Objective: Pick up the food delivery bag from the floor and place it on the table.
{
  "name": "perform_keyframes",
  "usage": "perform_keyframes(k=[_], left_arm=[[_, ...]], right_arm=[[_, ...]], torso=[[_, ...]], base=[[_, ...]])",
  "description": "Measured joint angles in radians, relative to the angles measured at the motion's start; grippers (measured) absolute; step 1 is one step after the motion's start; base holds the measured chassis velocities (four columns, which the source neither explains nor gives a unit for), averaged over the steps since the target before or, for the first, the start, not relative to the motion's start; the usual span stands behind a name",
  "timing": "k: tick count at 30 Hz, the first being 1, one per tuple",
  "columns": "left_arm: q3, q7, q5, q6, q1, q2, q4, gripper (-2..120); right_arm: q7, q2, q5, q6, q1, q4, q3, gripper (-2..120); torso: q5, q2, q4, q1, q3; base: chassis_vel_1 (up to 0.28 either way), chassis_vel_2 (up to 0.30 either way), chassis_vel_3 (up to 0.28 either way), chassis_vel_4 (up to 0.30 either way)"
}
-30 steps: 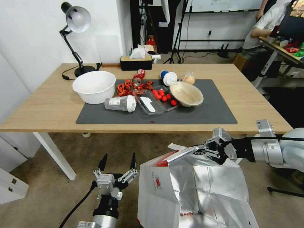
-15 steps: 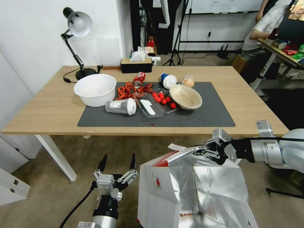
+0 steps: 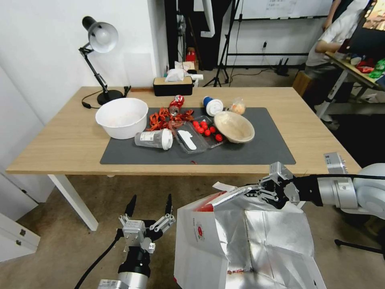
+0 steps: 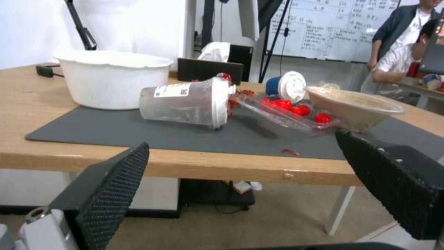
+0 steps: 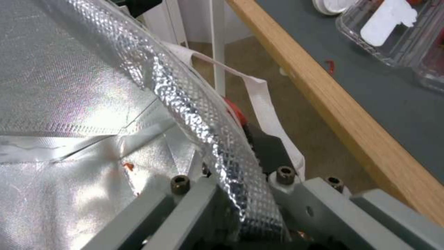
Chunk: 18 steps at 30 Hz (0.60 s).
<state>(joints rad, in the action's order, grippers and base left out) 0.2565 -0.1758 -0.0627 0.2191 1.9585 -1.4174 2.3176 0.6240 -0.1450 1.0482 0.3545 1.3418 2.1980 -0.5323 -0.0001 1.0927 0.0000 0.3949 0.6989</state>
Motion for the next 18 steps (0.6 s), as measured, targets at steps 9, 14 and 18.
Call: perform_keyframes(k=[9, 14, 18], left_arm=[[0.001, -0.016, 0.004, -0.016, 0.000, -0.001, 0.005, 100], [-0.001, -0.017, 0.008, -0.014, 0.006, -0.005, 0.009, 100], [0.002, -0.019, 0.009, -0.010, 0.010, -0.004, 0.014, 100]], right_arm=[[0.004, 0.002, 0.000, 0.000, 0.001, 0.000, -0.001, 0], [0.005, -0.001, 0.004, 0.000, 0.005, 0.006, -0.011, 0], [0.006, -0.003, 0.015, 0.000, 0.013, 0.009, -0.038, 0]], torso=[[0.0000, -0.002, 0.0000, -0.001, -0.001], [0.0000, -0.005, 0.0000, -0.002, -0.003], [0.0001, -0.006, 0.0000, -0.003, -0.004]], base=[[0.000, 0.000, 0.000, 0.000], [0.000, 0.000, 0.000, 0.000], [0.000, 0.000, 0.000, 0.000]])
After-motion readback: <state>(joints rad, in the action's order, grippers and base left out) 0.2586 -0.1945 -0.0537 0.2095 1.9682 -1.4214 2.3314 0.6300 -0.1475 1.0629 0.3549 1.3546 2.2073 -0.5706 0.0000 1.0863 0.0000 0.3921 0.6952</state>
